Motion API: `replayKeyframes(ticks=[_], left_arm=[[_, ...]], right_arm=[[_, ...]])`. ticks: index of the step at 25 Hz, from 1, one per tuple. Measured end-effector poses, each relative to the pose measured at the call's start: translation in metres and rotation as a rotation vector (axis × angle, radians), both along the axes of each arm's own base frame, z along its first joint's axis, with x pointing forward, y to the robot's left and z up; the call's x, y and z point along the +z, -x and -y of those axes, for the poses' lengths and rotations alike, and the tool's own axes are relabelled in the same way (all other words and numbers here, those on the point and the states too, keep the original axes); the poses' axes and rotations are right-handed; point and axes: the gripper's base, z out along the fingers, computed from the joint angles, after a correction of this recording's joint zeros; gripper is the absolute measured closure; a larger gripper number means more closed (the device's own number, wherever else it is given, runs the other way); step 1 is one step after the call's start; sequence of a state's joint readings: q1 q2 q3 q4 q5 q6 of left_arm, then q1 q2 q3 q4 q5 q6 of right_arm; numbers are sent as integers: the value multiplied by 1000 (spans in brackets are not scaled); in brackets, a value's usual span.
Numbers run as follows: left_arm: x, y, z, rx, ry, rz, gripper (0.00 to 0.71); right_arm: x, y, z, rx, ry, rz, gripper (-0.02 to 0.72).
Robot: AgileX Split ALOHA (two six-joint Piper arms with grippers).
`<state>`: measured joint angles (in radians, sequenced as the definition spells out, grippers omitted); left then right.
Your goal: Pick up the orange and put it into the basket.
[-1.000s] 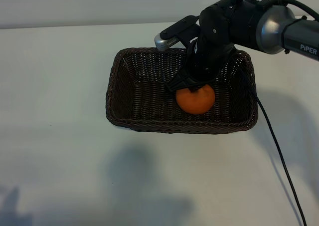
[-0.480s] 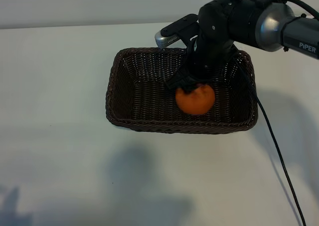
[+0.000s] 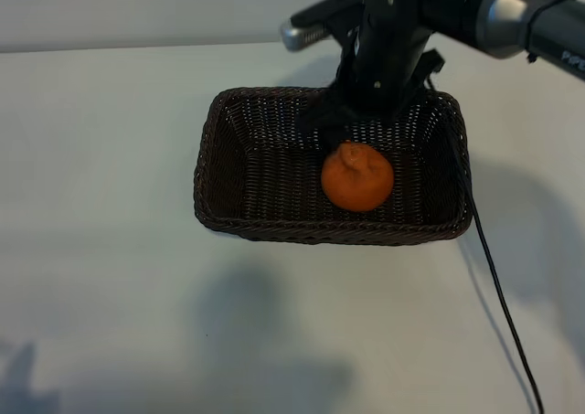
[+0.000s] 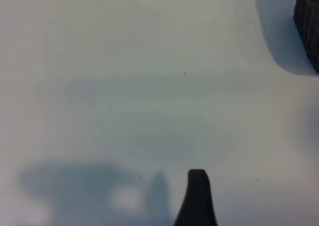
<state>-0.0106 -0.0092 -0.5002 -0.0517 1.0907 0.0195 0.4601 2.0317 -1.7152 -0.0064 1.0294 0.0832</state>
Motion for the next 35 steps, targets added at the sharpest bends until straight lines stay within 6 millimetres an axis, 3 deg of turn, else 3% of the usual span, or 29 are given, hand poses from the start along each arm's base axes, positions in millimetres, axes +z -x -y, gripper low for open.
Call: replayKeyframes(ticks=[5,11,20,23,27,35], left_arm=[[0,0,0,0,0,0,118],[0,0,0,0,0,0,118],[0,0,0,-1,-1,0,118],[0,0,0,-1,-1,0,118],[0,0,0,-1,-1,0,118],[0,0,0,-1,-1,0,118]], right_arm=[[45,-1,24,-65,34,133,33],[80,-9,103,-240,56,193,61],[91,-8,239,-499,66,175,101],[93,-2,269,-557,9,168,101],[105,7,283,-570,-53,194,103],[132,24,281,-567,-82,258,102]])
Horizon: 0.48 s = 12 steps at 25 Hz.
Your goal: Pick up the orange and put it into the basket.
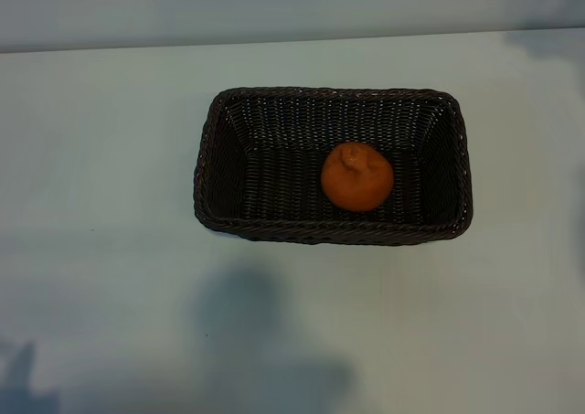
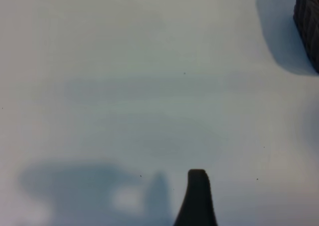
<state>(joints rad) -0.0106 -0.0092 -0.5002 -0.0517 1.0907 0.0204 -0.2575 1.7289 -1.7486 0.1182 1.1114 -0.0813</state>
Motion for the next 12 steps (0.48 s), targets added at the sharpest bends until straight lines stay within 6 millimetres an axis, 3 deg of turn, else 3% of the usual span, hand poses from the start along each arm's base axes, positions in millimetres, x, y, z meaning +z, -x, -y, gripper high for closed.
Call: replayKeyframes(ticks=[12], left_arm=[[0,0,0,0,0,0,118]], right_arm=[[65,59,-17,12,24,121,104]])
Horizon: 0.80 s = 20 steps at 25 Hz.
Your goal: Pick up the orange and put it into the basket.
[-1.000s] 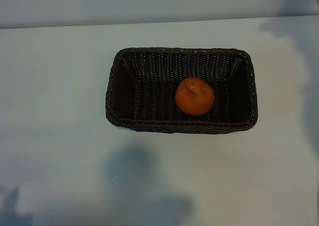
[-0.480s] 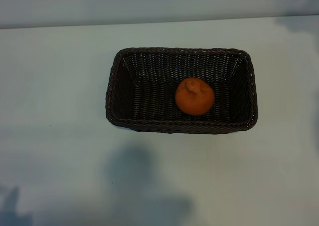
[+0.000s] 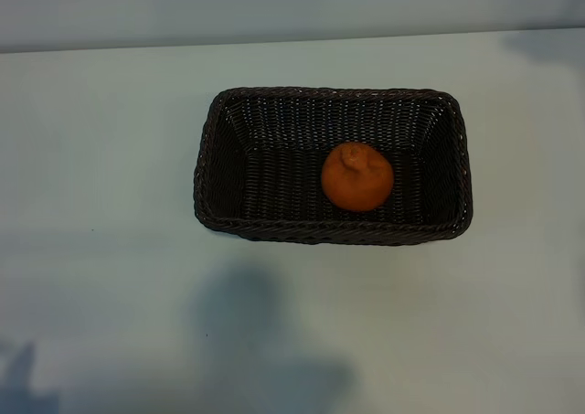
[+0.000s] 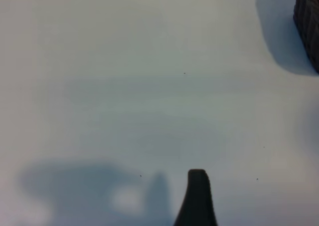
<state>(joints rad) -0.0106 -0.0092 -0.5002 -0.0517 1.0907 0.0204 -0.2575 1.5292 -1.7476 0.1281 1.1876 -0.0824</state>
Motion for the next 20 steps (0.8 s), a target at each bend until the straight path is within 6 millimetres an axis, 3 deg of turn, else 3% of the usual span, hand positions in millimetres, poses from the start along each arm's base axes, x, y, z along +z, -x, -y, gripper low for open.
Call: replayKeyframes(ticks=[8,15,20], left_arm=[[0,0,0,0,0,0,118],[0,0,0,0,0,0,118],[0,0,0,0,0,0,118]], right_arm=[[45,59,-17,9,10,111,104],[88,131,-35,-1,75,294,104],[99,185,-48,-3,113,396,106]])
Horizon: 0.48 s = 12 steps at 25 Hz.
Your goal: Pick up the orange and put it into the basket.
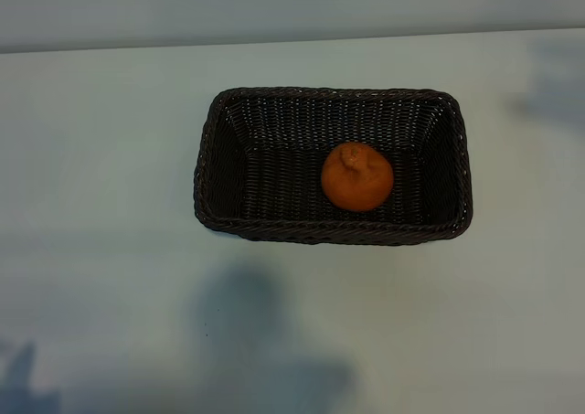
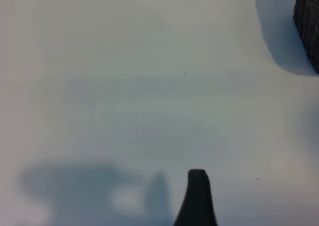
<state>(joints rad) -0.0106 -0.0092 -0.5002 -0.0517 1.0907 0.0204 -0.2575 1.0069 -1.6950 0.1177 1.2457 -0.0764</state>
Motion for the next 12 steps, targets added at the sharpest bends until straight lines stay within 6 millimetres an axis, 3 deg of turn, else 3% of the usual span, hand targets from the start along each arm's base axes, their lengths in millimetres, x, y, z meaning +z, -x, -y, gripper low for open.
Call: replayKeyframes(ticks=[9,12], left_arm=[[0,0,0,1,1,0,118],[0,0,0,1,1,0,118]], right_arm=[[-43,53,-12,-10,34,20,106],[-51,82,-19,0,64,102,106]])
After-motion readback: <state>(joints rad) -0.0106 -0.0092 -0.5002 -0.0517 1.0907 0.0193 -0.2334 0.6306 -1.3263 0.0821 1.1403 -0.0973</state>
